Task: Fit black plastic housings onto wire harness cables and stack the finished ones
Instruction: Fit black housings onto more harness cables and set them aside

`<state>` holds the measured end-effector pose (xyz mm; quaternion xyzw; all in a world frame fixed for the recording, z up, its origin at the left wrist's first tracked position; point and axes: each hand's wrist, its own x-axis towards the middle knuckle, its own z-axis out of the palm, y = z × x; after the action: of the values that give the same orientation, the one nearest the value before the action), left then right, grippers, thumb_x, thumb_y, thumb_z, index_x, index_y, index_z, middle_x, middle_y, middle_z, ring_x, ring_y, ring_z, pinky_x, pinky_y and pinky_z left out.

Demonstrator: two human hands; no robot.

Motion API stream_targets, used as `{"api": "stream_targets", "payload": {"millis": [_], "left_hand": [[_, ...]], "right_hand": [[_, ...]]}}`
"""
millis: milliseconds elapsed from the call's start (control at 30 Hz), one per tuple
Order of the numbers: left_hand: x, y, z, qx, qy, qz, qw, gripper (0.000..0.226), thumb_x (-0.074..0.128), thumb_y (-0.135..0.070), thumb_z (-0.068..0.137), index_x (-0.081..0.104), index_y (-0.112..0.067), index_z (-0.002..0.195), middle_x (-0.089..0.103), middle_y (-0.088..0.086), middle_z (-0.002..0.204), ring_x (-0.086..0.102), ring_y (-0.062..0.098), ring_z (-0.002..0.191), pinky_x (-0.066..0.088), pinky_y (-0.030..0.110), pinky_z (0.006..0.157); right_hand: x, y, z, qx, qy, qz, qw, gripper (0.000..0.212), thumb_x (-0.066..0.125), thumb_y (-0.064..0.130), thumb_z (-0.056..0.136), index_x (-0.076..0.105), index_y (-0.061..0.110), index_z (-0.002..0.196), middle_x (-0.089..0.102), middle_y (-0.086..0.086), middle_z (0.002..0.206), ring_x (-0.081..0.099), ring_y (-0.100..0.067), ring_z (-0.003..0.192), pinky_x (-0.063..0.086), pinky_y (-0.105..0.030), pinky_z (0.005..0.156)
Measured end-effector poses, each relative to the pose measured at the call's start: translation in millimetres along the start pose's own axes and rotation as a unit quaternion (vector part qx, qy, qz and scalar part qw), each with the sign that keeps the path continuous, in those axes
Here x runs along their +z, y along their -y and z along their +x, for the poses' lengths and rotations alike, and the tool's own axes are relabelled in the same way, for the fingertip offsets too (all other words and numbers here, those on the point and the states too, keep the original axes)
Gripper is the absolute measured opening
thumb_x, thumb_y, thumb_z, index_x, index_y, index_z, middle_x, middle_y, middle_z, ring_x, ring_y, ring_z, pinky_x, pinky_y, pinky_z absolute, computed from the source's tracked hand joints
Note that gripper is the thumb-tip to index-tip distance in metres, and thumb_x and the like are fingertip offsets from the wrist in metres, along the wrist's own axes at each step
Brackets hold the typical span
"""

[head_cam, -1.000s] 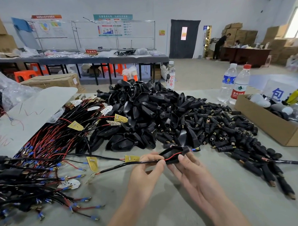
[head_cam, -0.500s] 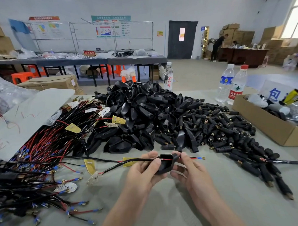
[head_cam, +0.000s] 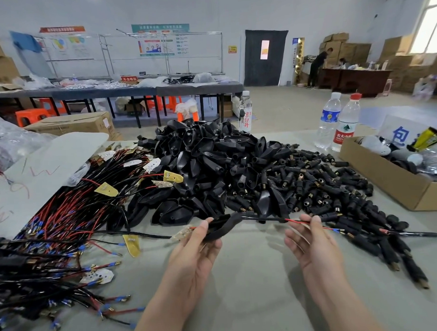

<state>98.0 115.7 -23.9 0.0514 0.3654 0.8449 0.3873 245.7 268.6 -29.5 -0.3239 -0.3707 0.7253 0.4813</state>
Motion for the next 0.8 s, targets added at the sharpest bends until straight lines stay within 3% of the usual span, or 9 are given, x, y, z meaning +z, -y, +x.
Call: {"api": "stream_targets", "payload": {"millis": [133,267,433,567,800], "left_hand": [[1.9,6.1,3.8,-0.01,-0.018,0.055,0.998,0.016,0.058,0.0,0.094,0.066,0.007,0.106,0.073,0.02,0.108,0.073,0.016,0.082,0.059,0.023,0.065],[-2.9,3.2,7.9,-0.009,-0.032,0.083,0.996,0.013,0.056,0.001,0.096,0.067,0.001,0.102,0.077,0.011,0.097,0.073,0.014,0.081,0.057,0.024,0.07],[-9.0,-2.8,9.4,0.003,0.009,0.115,0.993,0.021,0.056,-0.004,0.097,0.065,-0.002,0.115,0.074,0.013,0.111,0.072,0.018,0.095,0.053,0.026,0.079],[-14.2,-9.3,10.7,0.011,0.042,0.14,0.989,0.033,0.059,-0.005,0.092,0.06,-0.004,0.126,0.07,0.019,0.12,0.072,0.024,0.098,0.057,0.025,0.07],[-19.6,-12.7,16.3,0.048,0.054,0.16,0.985,0.045,0.064,-0.016,0.083,0.061,-0.012,0.127,0.075,0.01,0.106,0.073,0.018,0.087,0.057,0.024,0.067]], "right_hand": [[-6.6,6.3,4.2,-0.015,-0.036,0.008,0.999,0.032,0.04,0.034,0.107,0.063,0.016,0.095,0.073,-0.001,0.072,0.068,-0.011,0.056,0.058,-0.022,0.053],[-11.8,9.3,6.8,-0.023,-0.066,0.024,0.997,0.034,0.036,0.034,0.109,0.061,0.017,0.095,0.067,-0.006,0.08,0.067,-0.01,0.055,0.058,-0.022,0.053],[-13.6,12.1,9.6,-0.031,-0.096,0.033,0.994,0.033,0.034,0.034,0.109,0.06,0.018,0.096,0.063,-0.007,0.082,0.066,-0.01,0.053,0.058,-0.021,0.052],[-18.7,13.8,13.1,-0.027,-0.124,0.049,0.991,0.034,0.032,0.034,0.11,0.059,0.019,0.094,0.062,-0.003,0.085,0.062,-0.012,0.058,0.057,-0.02,0.052],[-18.5,12.5,13.9,-0.009,-0.102,0.055,0.993,0.034,0.033,0.034,0.109,0.059,0.017,0.096,0.067,-0.005,0.087,0.066,-0.011,0.053,0.059,-0.022,0.053]]}}
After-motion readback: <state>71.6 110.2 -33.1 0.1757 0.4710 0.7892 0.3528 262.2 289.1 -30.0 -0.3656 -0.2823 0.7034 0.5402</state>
